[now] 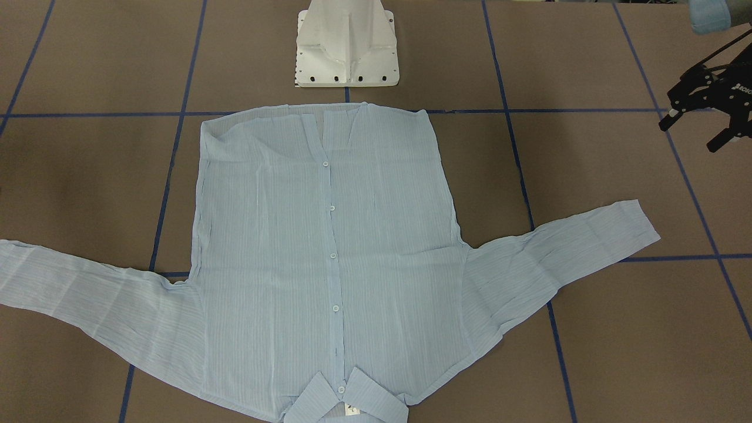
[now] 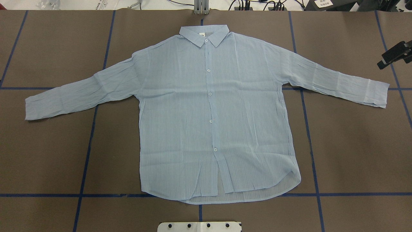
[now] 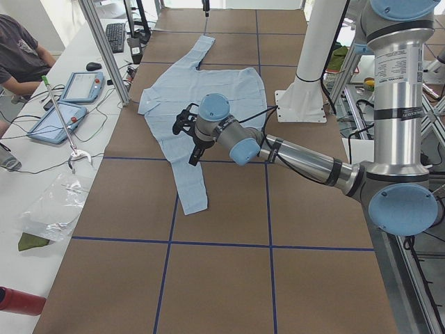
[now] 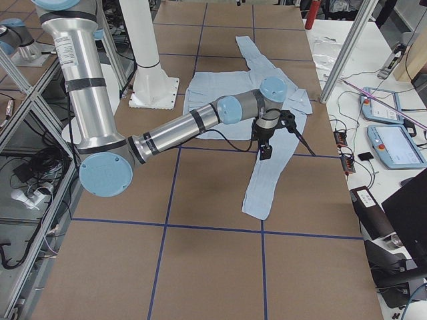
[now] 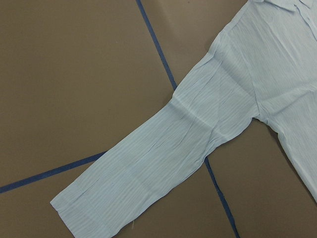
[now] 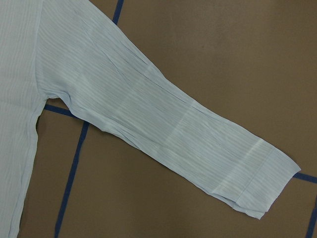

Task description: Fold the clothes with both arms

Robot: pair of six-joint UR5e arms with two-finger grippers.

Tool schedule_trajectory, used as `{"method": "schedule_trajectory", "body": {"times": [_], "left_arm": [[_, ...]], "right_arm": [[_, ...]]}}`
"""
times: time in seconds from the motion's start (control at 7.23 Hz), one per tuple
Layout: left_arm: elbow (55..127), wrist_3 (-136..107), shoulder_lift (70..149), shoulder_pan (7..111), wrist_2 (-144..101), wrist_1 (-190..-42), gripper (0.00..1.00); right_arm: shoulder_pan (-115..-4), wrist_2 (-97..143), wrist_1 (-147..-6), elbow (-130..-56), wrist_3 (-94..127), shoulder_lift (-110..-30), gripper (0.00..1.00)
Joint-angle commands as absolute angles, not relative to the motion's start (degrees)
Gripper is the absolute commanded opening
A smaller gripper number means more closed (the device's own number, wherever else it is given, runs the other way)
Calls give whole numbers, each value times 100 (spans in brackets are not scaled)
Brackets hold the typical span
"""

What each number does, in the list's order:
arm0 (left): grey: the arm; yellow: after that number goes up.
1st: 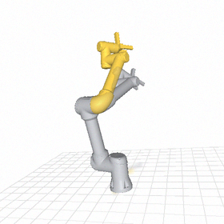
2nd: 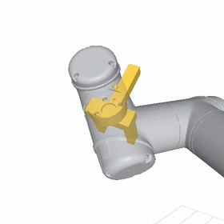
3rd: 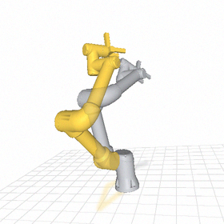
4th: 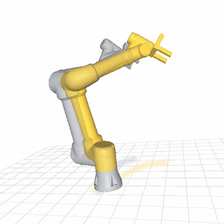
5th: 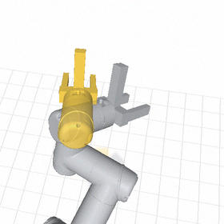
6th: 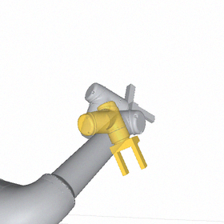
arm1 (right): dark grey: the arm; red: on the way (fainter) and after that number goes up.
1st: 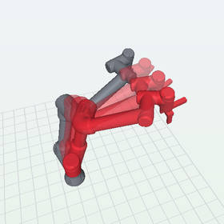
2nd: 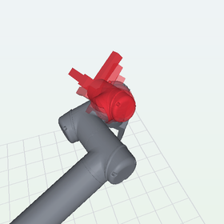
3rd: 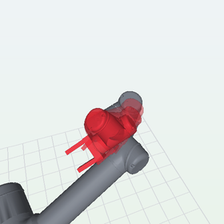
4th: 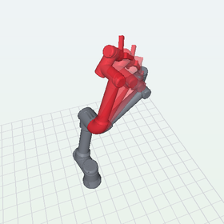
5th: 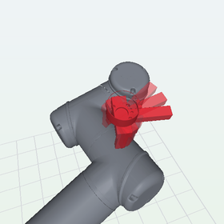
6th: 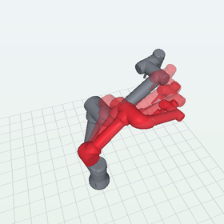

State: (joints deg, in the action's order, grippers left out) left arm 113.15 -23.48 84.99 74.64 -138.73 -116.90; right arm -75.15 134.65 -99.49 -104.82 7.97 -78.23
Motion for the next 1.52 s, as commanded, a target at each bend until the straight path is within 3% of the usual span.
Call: {"method": "schedule_trajectory", "body": {"times": [0.0, 1.38], "left_arm": [[11320, -2347, 8499, 7462, -13843, -11681, 100], [11285, -2399, 8447, 7471, -13547, -11602, 100]], "right_arm": [[-7515, 13456, -9949, -10459, 800, -7848, 100], [-7523, 13245, -9958, -10257, 852, -8111, 100]]}}
